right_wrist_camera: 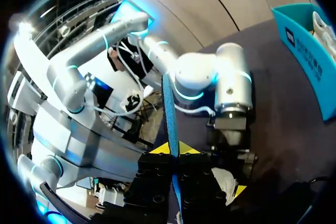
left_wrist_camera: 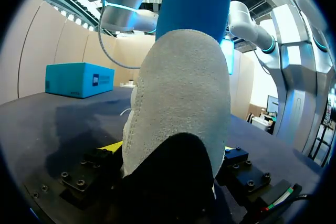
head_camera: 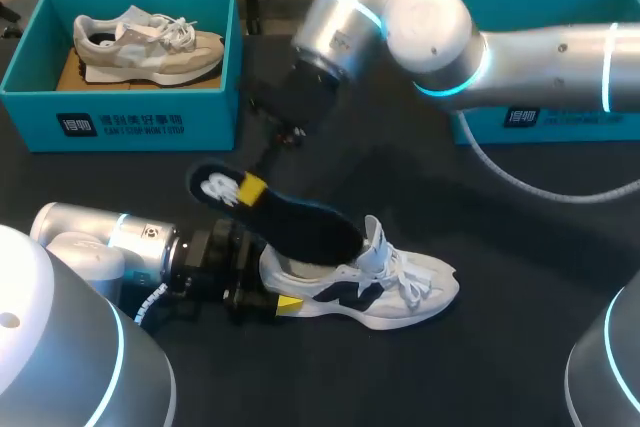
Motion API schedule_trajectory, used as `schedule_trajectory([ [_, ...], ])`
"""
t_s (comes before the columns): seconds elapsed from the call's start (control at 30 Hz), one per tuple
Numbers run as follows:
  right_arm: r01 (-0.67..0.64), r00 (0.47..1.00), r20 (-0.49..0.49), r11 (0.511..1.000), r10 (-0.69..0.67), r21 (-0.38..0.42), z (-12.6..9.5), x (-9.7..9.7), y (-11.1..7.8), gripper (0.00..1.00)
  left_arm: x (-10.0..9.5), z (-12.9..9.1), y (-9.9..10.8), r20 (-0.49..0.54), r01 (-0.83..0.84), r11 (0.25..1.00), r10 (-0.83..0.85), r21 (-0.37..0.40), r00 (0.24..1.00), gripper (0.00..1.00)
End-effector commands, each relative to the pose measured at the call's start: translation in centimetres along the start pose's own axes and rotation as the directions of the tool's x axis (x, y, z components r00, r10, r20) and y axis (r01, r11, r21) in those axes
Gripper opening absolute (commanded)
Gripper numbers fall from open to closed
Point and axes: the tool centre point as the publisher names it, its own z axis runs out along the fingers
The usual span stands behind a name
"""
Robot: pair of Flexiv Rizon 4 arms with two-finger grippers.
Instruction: Take the shoe out of the shoebox, open the shoe tongue, remove and reinsert the insole, then place the shoe into the shoebox
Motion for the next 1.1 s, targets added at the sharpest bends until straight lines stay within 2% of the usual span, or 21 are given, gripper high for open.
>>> schedule_trajectory([
  [0.03,-0.012,1.0,0.007,0.993,0.013,-0.12,-1.4,1.9,-0.5,0.0,-0.1,0.1,0.2,0.002,0.0,1.0,0.0,-0.002,1.0,0.0],
  [0.43,-0.012,1.0,0.007,0.993,0.013,-0.12,-1.4,1.9,-0.5,0.0,-0.1,0.1,0.2,0.002,0.0,1.0,0.0,-0.002,1.0,0.0],
  [0.5,0.002,1.0,-0.013,0.984,-0.004,-0.178,-1.9,1.9,-0.2,0.0,-0.1,0.1,0.2,0.002,0.0,1.0,0.0,-0.002,1.0,0.0],
  [0.67,0.052,0.998,0.037,0.959,-0.043,-0.28,-5.3,4.7,0.6,0.0,-0.1,0.1,0.2,0.002,0.0,1.0,0.0,-0.002,1.0,0.0],
  [0.73,0.047,0.998,0.058,0.955,-0.032,-0.294,-6.3,6.1,1.0,0.0,-0.1,0.1,0.2,0.002,0.0,1.0,0.0,-0.002,1.0,0.0],
  [0.83,0.037,0.998,0.069,0.933,-0.013,-0.359,-7.6,8.0,1.2,0.0,-0.1,0.1,0.2,0.002,0.0,1.0,0.0,-0.002,1.0,0.0],
  [0.87,0.018,0.998,0.064,0.913,0.009,-0.408,-8.0,8.6,1.2,0.0,-0.1,0.1,0.2,0.002,0.0,1.0,0.0,-0.002,1.0,0.0],
  [0.9,0.018,0.997,0.079,0.913,0.016,-0.408,-8.3,9.4,1.2,0.0,-0.1,0.1,0.2,0.002,0.0,1.0,0.0,-0.002,1.0,0.0],
  [1.1,0.018,0.997,0.079,0.913,0.016,-0.408,-8.3,9.4,1.2,0.0,-0.1,0.1,0.2,0.002,0.0,1.0,0.0,-0.002,1.0,0.0],
])
